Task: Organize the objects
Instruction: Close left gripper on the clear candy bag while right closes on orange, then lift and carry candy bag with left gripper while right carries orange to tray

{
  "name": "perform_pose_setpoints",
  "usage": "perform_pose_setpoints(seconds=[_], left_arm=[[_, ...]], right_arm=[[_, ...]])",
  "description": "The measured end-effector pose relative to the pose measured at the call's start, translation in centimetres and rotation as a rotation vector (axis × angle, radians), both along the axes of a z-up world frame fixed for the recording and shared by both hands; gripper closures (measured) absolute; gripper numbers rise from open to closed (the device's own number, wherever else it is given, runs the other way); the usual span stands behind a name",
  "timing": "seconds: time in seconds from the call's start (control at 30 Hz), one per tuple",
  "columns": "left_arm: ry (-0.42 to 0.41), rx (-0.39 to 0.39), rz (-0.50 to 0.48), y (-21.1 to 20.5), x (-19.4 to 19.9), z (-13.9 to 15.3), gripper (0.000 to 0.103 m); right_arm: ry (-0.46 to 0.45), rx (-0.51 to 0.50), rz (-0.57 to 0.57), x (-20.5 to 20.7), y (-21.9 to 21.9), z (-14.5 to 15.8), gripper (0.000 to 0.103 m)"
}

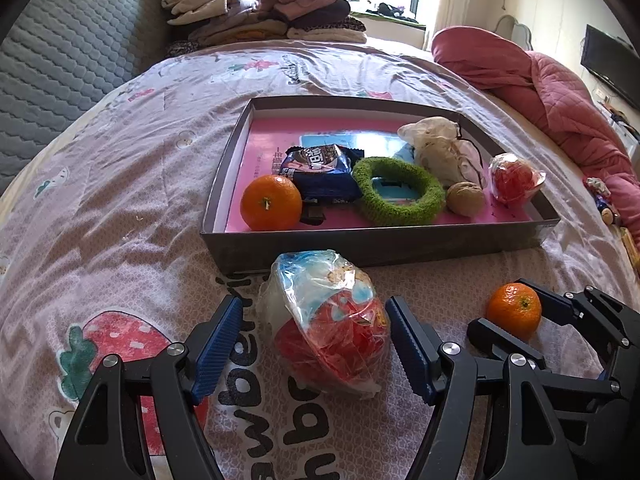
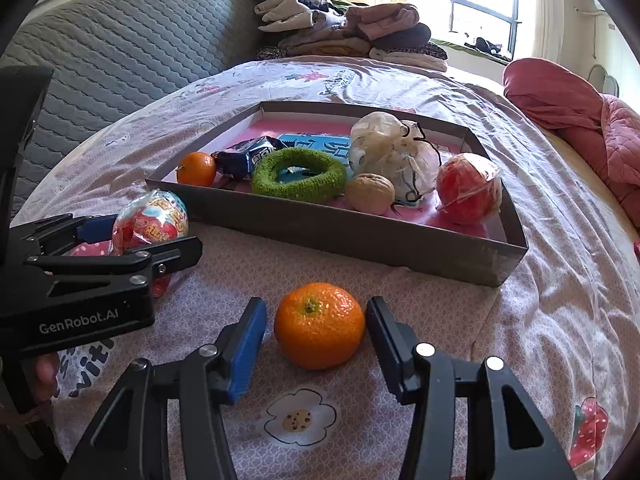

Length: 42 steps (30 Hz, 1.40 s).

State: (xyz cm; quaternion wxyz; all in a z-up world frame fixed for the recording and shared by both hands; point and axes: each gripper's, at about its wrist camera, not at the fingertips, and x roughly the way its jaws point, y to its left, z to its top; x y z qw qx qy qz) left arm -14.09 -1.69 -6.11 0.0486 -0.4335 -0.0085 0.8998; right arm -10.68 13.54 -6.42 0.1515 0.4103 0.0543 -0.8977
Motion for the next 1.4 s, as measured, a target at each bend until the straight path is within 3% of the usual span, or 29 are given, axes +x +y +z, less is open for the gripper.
perform_pose_setpoints(seconds=[0.2,1.0,1.4], left_arm=[[-0.003,0.009,-0.016,0.3,-0.2,-0.2,0.044],[0.038,-0.023,-0.072,1.3,0.9,0.7,0.045],[0.114,-0.047,-0.082,1.4,2.4,3.2,0.045]], right_arm=[[0.008,0.007,0.008,0.2,-0.3,0.1,0.058],[0.008,-0.018,0.018,0.4,0.1,0.4,0.062],[0.088,-0.041,0.017,1.4,0.3,2.6,0.062]])
